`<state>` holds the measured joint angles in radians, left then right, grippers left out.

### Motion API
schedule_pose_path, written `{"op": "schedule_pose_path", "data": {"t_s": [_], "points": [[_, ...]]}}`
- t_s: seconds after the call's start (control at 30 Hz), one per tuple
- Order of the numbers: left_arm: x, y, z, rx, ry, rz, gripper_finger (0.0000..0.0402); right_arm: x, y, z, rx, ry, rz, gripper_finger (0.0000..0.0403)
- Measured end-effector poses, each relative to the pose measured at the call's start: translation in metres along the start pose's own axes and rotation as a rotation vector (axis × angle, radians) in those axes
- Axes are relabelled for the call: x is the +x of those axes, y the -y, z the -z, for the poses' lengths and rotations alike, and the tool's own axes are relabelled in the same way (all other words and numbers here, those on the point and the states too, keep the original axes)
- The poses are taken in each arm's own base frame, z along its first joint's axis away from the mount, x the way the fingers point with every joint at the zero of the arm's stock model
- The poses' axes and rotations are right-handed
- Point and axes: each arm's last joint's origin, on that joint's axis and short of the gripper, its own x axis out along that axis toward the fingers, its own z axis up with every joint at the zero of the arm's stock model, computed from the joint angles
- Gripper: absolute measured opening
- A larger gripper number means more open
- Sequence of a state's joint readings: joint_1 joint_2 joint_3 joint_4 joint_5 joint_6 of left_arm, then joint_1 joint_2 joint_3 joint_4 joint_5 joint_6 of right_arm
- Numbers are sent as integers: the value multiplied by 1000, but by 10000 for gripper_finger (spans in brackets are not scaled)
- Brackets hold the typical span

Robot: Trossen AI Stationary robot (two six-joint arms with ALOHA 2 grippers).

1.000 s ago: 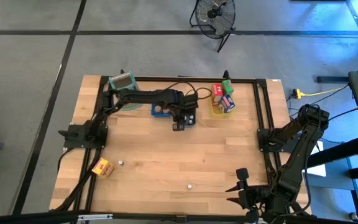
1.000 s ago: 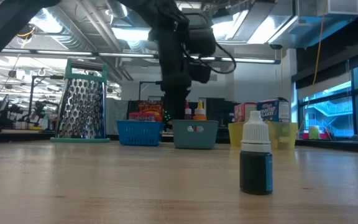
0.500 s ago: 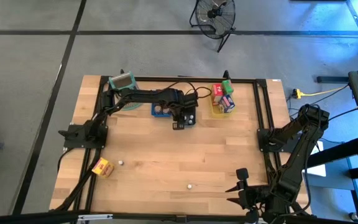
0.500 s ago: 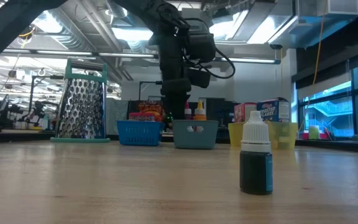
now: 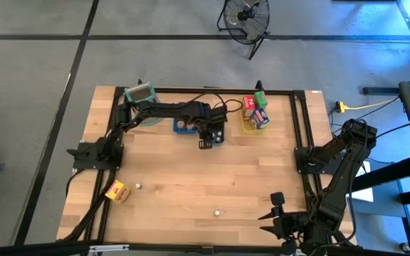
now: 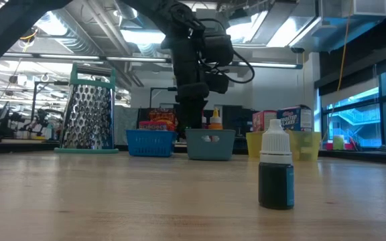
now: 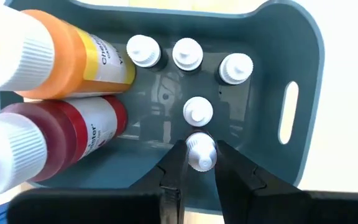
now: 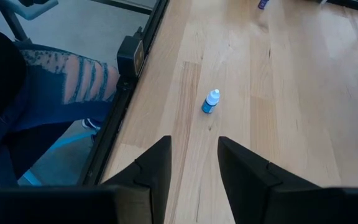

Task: Pick & Place Kitchen Items
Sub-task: Put the small black food coloring bottle into the dark green bin

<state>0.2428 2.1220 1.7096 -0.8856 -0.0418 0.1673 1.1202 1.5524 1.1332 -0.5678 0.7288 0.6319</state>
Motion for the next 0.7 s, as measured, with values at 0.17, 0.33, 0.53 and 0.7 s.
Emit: {"op": "schedule_pose_path", "data": {"t_s": [0.17,0.33,0.53,0.7], "points": [[7,0,1,0,-25,8,54,0,0,0,0,-2,-2,133],[11,0,1,5,-27,2,55,0,0,0,1,-6,-8,133],[11,0,0,3,-25,5,56,0,0,0,7,-8,-7,133],[11,0,0,3,-24,6,74,0,0,0,6,-8,-7,133]]}}
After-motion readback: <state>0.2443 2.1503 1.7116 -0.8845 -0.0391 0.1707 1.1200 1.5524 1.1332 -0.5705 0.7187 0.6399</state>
